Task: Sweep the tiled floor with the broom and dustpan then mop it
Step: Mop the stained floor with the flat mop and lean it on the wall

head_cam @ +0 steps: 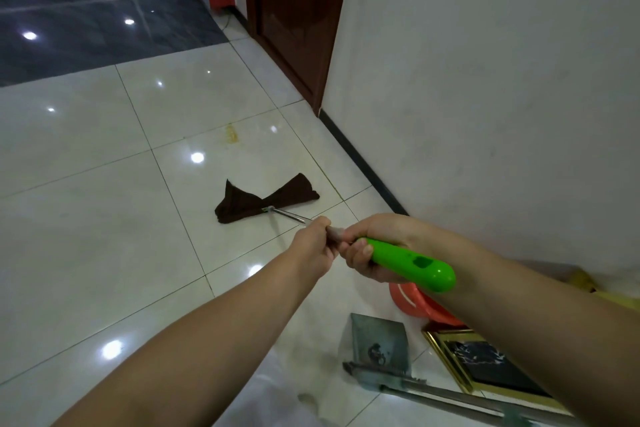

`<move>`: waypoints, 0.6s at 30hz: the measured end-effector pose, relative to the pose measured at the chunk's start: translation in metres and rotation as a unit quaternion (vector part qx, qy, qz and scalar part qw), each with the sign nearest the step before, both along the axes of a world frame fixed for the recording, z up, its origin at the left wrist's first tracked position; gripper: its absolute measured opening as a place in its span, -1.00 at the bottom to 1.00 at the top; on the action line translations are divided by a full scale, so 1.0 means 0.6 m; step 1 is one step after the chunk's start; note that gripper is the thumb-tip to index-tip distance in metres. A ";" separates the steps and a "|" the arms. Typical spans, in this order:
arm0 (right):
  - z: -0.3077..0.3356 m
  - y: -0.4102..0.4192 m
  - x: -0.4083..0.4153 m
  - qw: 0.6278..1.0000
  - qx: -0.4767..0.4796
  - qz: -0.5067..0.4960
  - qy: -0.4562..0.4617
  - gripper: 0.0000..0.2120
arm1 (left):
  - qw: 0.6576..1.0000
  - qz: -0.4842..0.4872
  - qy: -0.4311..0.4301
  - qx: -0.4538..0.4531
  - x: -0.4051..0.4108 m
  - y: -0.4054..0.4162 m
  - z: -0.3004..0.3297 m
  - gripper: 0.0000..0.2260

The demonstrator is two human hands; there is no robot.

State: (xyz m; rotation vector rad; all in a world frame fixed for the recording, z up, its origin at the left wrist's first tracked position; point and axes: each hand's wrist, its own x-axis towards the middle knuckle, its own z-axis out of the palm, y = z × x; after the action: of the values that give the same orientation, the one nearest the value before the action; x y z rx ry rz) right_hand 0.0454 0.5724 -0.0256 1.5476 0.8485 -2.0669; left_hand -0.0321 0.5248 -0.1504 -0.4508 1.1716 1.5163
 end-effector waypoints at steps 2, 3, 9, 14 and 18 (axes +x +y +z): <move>-0.012 0.008 -0.018 1.000 -0.007 0.001 -0.009 -0.72 | 1.000 -0.008 -0.005 -0.005 -0.018 0.007 -0.013 -0.69; -0.016 0.014 -0.028 1.000 -0.009 0.004 -0.013 -0.71 | 1.000 -0.019 -0.006 -0.011 -0.029 0.013 -0.016 -0.68; -0.021 0.076 -0.107 1.000 -0.022 0.000 -0.006 -0.71 | 0.994 -0.094 -0.004 -0.048 -0.119 0.081 -0.017 -0.72; -0.033 0.135 -0.196 0.999 -0.020 0.020 -0.016 -0.70 | 0.993 -0.094 0.032 -0.066 -0.205 0.139 -0.015 -0.69; -0.054 0.167 -0.272 1.000 0.013 0.009 -0.005 -0.78 | 0.992 -0.095 0.045 -0.072 -0.282 0.176 -0.030 -0.51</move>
State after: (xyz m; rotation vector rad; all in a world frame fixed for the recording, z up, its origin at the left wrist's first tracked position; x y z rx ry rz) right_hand -0.1178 0.6723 -0.0582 1.5572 0.8860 -2.0420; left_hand -0.2014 0.6302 -0.1684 -0.3596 1.3621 1.3043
